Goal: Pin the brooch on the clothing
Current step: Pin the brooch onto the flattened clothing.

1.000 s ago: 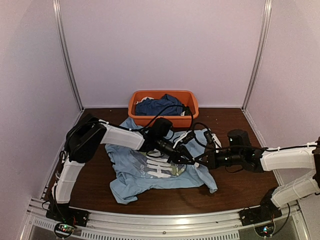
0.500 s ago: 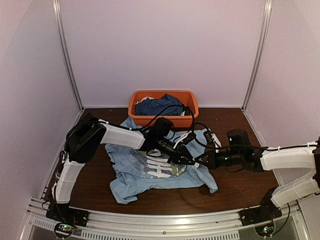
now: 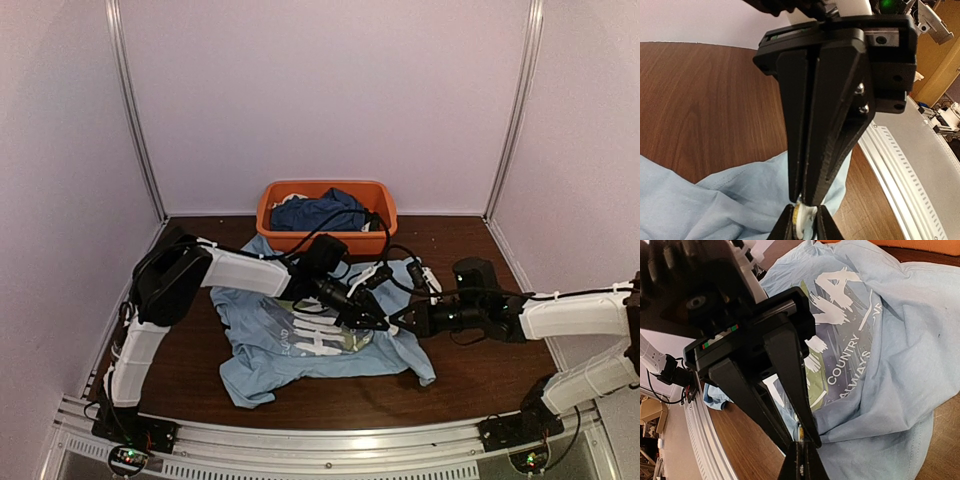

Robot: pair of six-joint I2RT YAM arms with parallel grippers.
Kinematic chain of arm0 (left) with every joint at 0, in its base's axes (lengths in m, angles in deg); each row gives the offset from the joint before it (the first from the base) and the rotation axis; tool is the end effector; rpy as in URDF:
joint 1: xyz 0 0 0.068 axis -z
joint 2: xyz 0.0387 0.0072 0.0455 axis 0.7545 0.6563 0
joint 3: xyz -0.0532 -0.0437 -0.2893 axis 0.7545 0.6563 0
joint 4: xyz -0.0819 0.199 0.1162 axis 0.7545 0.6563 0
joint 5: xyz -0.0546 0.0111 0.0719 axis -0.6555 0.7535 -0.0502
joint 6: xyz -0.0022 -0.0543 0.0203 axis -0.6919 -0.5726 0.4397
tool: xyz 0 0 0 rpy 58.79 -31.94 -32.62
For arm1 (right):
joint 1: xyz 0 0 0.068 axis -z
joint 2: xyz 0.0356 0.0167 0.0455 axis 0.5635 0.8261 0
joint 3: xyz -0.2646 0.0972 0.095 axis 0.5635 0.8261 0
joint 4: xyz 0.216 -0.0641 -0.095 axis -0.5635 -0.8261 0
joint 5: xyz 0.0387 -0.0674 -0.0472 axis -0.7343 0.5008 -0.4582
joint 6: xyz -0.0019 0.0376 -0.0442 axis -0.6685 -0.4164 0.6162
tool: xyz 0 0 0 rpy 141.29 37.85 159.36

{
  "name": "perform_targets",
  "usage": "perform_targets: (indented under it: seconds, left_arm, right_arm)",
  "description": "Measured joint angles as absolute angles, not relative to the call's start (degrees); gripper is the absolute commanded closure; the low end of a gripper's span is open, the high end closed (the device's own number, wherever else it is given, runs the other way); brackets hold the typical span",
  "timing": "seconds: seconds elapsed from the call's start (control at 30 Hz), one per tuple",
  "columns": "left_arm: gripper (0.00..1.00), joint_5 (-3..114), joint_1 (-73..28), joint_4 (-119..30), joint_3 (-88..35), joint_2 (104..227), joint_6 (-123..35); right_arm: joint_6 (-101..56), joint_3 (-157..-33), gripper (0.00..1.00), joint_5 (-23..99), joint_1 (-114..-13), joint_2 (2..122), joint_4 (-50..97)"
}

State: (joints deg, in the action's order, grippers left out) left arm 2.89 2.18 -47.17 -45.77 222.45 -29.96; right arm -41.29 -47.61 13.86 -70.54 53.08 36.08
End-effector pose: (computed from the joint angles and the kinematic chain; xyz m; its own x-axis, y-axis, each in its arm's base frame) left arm 0.2869 -0.4142 0.1653 -0.3320 0.4518 -0.8281 0.8359 -0.2659 -0.4802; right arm 0.1714 0.1531 0.2161 -0.7612 -0.1034 -0.6403 -0.5932 0.5101 0.6228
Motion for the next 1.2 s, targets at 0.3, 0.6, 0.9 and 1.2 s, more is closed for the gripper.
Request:
perform_targets:
  seconds: [0.3,0.6,0.9,1.2]
  left_arm:
    - [0.87,3.8,2.1,-45.5,-46.7,222.7,-29.5]
    - [0.86,4.2,2.1,-44.9,-46.7,222.7,-29.0]
    - [0.84,4.6,2.1,-41.7,-47.6,222.7,-25.8]
    - [0.74,5.9,2.1,-39.1,-47.8,222.7,-23.7]
  right_arm:
    - [-41.3,-48.3,1.00,14.0,-70.5,53.6,35.2]
    - [-41.2,-48.3,1.00,14.1,-70.5,53.8,35.2]
    - [-41.3,-48.4,1.00,14.1,-70.5,53.9,34.9]
    - [-41.3,-48.4,1.00,14.4,-70.5,54.1,33.9]
